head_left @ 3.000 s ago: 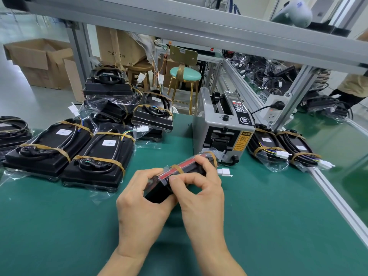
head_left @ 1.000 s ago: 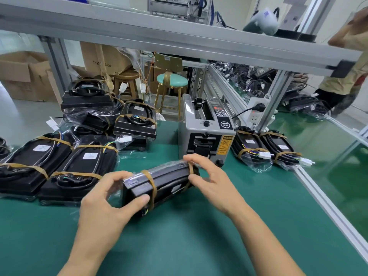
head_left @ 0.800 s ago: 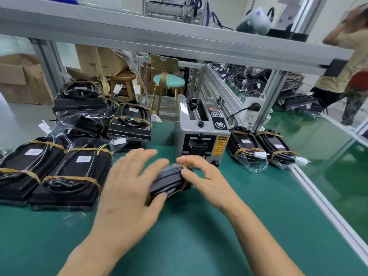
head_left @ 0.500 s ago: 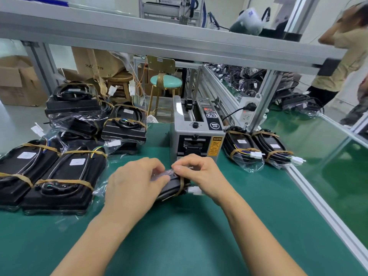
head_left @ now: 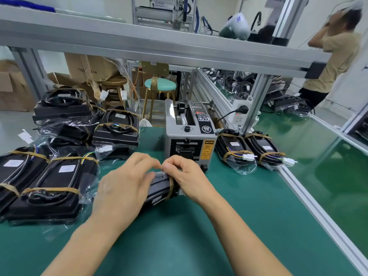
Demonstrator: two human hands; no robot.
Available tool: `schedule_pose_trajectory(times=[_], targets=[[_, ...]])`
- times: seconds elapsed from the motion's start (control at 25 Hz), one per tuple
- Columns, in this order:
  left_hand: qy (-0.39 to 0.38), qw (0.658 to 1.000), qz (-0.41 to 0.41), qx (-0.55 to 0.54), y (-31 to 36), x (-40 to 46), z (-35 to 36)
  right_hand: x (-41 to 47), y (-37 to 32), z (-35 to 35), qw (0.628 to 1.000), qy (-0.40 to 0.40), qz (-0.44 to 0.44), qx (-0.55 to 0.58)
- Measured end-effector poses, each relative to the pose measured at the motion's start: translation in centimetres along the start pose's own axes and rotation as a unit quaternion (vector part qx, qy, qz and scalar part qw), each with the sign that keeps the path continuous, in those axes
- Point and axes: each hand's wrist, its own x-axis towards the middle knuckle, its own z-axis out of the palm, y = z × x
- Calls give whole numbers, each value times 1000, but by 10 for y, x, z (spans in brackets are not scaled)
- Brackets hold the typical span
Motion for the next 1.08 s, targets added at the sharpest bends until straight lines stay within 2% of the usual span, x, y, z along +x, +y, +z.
schedule_pose_trajectory(times=[0.08,0.12,0.2,0.28,0.32,0.64,0.76,0.84,0.88,1.0,1.08], targets=[[-22,996,80,44,-3,-10,-3,1,2,1,999,2,8,38],[-23,994,85,63,-4,-14,-4,0,5,3,997,24,17,68],[-18,994,76,77,-6,-16,-3,-1,13,5,981,141,52,122],[-8,993,73,91,-5,-17,1,3,23,-1,945,277,109,133],[-1,992,78,95,-5,-17,4,8,26,-5,932,313,136,127],[24,990,89,110,-6,-23,11,44,19,-3,886,376,229,144],[25,991,81,105,-5,-25,10,48,11,-2,859,393,255,208],[12,993,64,96,-4,-25,9,38,-2,-3,839,378,263,291],[4,995,53,88,-4,-24,8,28,-7,-5,845,342,248,329],[-12,998,19,62,-3,-21,7,-14,-20,1,920,162,166,316],[-15,999,-9,50,1,-20,7,-35,-21,10,936,124,151,293]])
